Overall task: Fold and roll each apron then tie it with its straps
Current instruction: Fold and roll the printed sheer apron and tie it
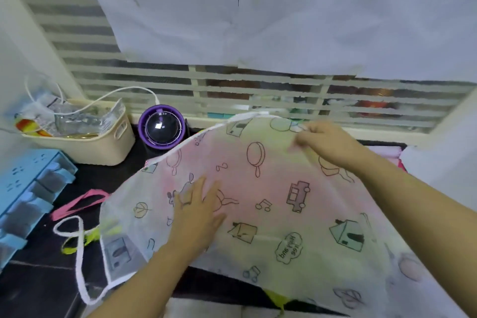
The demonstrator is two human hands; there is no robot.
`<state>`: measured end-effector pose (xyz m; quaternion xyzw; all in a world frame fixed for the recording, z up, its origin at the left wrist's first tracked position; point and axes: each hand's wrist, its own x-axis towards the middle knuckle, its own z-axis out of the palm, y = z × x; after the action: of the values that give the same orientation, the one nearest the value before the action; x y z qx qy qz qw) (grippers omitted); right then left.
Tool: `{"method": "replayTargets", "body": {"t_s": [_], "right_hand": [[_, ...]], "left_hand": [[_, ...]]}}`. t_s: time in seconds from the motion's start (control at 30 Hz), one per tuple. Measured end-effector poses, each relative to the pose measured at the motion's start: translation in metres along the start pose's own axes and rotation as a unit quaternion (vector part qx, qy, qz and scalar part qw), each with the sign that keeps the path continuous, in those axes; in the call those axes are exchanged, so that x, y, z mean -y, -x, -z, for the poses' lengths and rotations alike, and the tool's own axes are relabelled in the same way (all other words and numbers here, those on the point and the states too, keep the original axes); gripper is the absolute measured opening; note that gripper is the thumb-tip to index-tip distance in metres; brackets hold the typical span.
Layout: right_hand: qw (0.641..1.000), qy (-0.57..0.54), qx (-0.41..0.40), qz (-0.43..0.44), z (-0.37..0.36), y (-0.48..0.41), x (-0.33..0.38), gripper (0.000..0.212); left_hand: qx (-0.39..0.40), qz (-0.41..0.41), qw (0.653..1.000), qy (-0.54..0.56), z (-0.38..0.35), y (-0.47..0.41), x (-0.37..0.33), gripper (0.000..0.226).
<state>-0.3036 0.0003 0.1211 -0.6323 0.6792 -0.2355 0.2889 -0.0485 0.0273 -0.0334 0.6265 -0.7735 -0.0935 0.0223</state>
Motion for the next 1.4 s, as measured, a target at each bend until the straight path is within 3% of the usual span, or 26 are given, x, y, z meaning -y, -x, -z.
{"method": "replayTargets", "body": {"t_s": [0.17, 0.27, 0.33, 0.37, 0.43, 0.47, 0.5, 0.6, 0.7, 0.77, 0.8, 0.87, 0.93, 1.03, 1.1, 1.17, 1.3, 1.4], "right_hand": [[0.988, -0.057, -0.126, 0.075, 0.043, 0.037, 0.066, 0.028], [0.968, -0.117, -0.197, 0.102, 0.058, 0.059, 0.104, 0.026], [0.955, -0.153, -0.226, 0.115, 0.061, 0.072, 0.127, 0.026], [0.949, -0.165, -0.238, 0.123, 0.059, 0.079, 0.139, 0.025], [0.943, -0.18, -0.249, 0.128, 0.053, 0.086, 0.157, 0.023], [0.941, -0.182, -0.255, 0.129, 0.049, 0.091, 0.165, 0.022], [0.939, -0.181, -0.263, 0.13, 0.045, 0.096, 0.172, 0.022], [0.929, -0.168, -0.299, 0.14, 0.046, 0.113, 0.197, 0.022], [0.915, -0.155, -0.333, 0.166, 0.051, 0.136, 0.224, 0.02], [0.899, -0.169, -0.354, 0.193, 0.057, 0.148, 0.241, 0.026], [0.891, -0.181, -0.364, 0.203, 0.06, 0.154, 0.247, 0.029], [0.867, -0.207, -0.403, 0.209, 0.07, 0.165, 0.257, 0.023], [0.835, -0.243, -0.451, 0.202, 0.082, 0.171, 0.26, 0.011], [0.79, -0.297, -0.497, 0.203, 0.1, 0.186, 0.263, 0.006], [0.767, -0.312, -0.526, 0.193, 0.115, 0.194, 0.26, 0.02], [0.74, -0.322, -0.557, 0.196, 0.13, 0.201, 0.257, 0.029], [0.697, -0.334, -0.612, 0.168, 0.159, 0.217, 0.243, 0.026], [0.67, -0.331, -0.652, 0.128, 0.178, 0.225, 0.224, 0.027]], "left_hand": [[-0.096, -0.004, 0.994, 0.044, 0.065, -0.003, -0.002, 0.075], [-0.187, -0.032, 0.975, 0.119, 0.101, 0.01, 0.002, 0.062], [-0.31, -0.133, 0.934, 0.118, 0.114, 0.024, 0.003, 0.044], [-0.348, -0.222, 0.904, 0.113, 0.12, 0.034, 0.002, 0.035], [-0.334, -0.361, 0.865, 0.103, 0.119, 0.052, -0.005, 0.019], [-0.298, -0.379, 0.869, 0.111, 0.118, 0.062, -0.006, 0.013], [-0.26, -0.357, 0.886, 0.141, 0.117, 0.071, -0.005, 0.009], [-0.129, -0.18, 0.947, 0.233, 0.104, 0.085, 0.014, 0.022], [0.064, -0.059, 0.962, 0.26, 0.104, 0.102, 0.029, 0.015], [0.174, -0.014, 0.945, 0.277, 0.102, 0.103, 0.034, 0.059], [0.183, 0.015, 0.93, 0.32, 0.1, 0.1, 0.036, 0.081], [0.146, 0.061, 0.877, 0.453, 0.106, 0.089, 0.036, 0.103], [0.094, 0.082, 0.828, 0.546, 0.11, 0.074, 0.034, 0.11], [0.04, 0.07, 0.784, 0.615, 0.122, 0.068, 0.022, 0.11], [0.053, 0.1, 0.757, 0.644, 0.128, 0.067, 0.008, 0.111], [0.08, 0.133, 0.737, 0.658, 0.128, 0.06, -0.007, 0.119], [0.144, 0.137, 0.728, 0.657, 0.112, 0.035, -0.032, 0.156], [0.163, 0.173, 0.713, 0.659, 0.093, 0.029, -0.045, 0.149]]}}
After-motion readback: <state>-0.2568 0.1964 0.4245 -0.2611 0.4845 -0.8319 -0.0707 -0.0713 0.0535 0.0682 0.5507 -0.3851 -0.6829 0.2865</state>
